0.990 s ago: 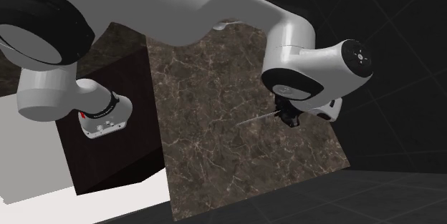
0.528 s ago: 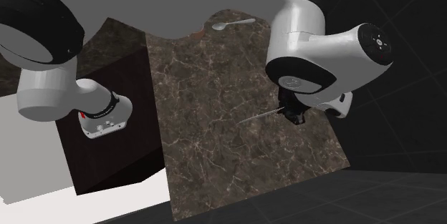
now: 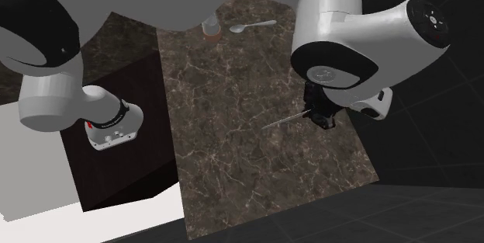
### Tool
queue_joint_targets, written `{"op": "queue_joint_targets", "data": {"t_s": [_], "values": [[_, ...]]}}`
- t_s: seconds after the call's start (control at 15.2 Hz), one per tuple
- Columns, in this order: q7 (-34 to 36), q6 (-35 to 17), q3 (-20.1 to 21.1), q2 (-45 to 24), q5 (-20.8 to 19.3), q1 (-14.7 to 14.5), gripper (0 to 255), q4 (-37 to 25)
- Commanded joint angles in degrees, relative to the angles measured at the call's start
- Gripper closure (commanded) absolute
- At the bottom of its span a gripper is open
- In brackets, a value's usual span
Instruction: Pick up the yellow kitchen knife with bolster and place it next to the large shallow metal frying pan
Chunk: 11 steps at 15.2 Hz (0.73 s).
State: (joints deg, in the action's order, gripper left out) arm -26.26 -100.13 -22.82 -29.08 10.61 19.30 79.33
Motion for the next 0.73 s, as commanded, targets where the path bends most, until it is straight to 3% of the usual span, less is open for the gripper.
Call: {"op": "queue_joint_targets", "data": {"t_s": [0.0,0.66], "values": [[1.59,-1.11,0.09,2.57,-0.73,-1.93,255,3.54],[13.93,-6.81,2.71,14.95,-4.52,-12.61,255,20.43]]}}
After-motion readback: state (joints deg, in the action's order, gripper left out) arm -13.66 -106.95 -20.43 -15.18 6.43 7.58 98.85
